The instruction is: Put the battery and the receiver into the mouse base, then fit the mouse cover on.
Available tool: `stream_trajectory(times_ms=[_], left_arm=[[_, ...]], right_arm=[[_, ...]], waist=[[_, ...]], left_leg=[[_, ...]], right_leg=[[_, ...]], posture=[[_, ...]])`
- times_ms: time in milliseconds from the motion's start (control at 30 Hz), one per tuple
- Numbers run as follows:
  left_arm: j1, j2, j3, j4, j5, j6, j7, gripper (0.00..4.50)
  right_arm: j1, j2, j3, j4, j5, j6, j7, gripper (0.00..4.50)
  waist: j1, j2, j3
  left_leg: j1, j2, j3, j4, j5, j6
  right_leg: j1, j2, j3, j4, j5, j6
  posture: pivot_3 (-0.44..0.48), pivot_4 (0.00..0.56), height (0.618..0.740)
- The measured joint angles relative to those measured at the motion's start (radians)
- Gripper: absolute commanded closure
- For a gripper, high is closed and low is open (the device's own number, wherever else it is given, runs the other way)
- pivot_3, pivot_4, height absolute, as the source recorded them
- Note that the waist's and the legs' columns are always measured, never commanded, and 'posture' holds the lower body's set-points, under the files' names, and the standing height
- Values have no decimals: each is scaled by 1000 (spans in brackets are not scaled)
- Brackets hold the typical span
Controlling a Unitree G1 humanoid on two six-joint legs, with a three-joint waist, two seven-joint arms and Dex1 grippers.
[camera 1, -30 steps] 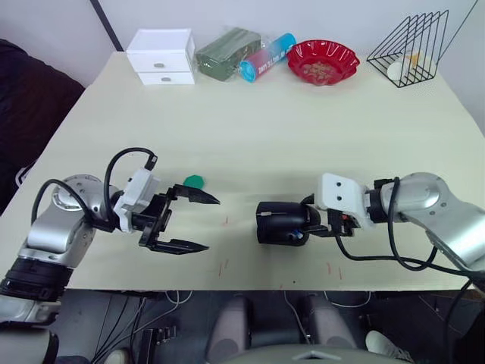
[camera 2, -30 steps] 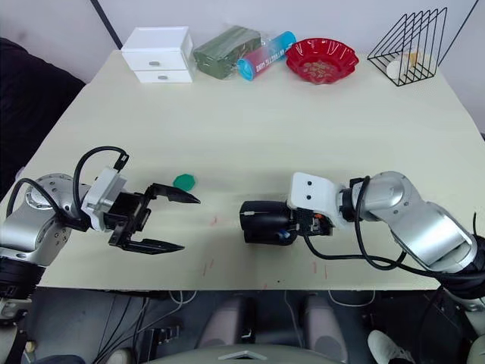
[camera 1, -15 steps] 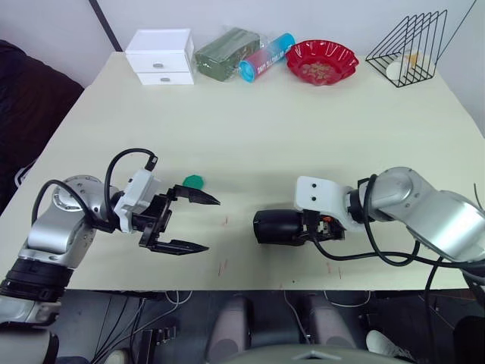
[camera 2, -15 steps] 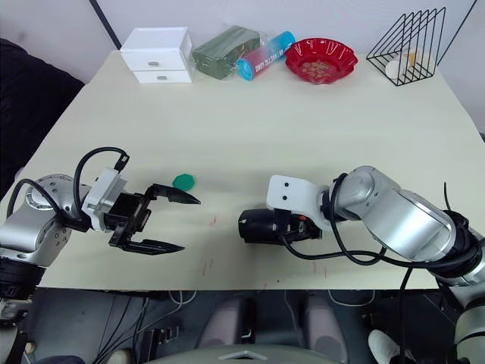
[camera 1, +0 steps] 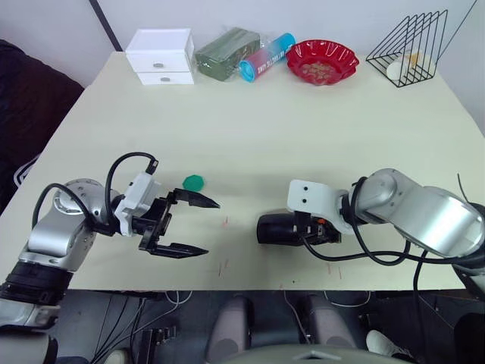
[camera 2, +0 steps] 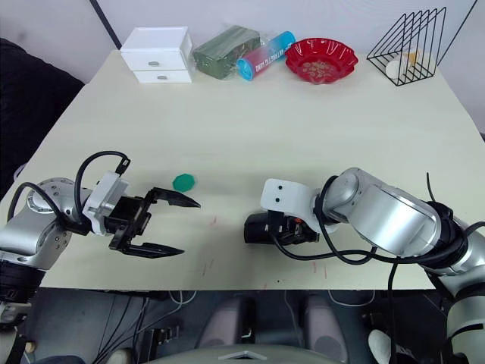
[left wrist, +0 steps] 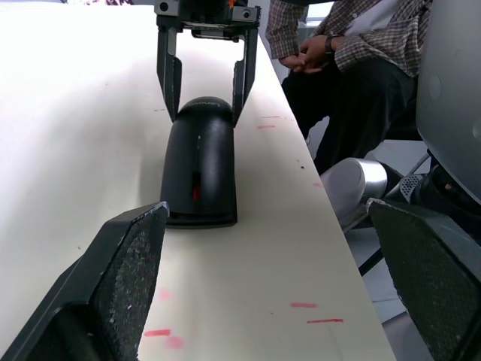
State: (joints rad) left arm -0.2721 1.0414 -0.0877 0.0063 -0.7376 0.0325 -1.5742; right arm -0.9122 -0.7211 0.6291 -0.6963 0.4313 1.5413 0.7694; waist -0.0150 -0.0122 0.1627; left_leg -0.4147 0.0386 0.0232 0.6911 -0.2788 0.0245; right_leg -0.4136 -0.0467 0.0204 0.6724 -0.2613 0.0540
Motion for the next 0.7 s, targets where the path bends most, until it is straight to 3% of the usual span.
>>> stream_trajectory(times_ms=[700], left_arm=[[1, 0, 6, -30, 0, 6, 0, 0]], right_arm=[[-14, 19, 28, 29, 55, 2, -80, 2254]], waist=[[0, 0, 0]], left_leg=[[0, 0, 0, 0, 0, 0]], right_leg=[[0, 0, 0, 0, 0, 0]], posture=[[0, 150, 740]])
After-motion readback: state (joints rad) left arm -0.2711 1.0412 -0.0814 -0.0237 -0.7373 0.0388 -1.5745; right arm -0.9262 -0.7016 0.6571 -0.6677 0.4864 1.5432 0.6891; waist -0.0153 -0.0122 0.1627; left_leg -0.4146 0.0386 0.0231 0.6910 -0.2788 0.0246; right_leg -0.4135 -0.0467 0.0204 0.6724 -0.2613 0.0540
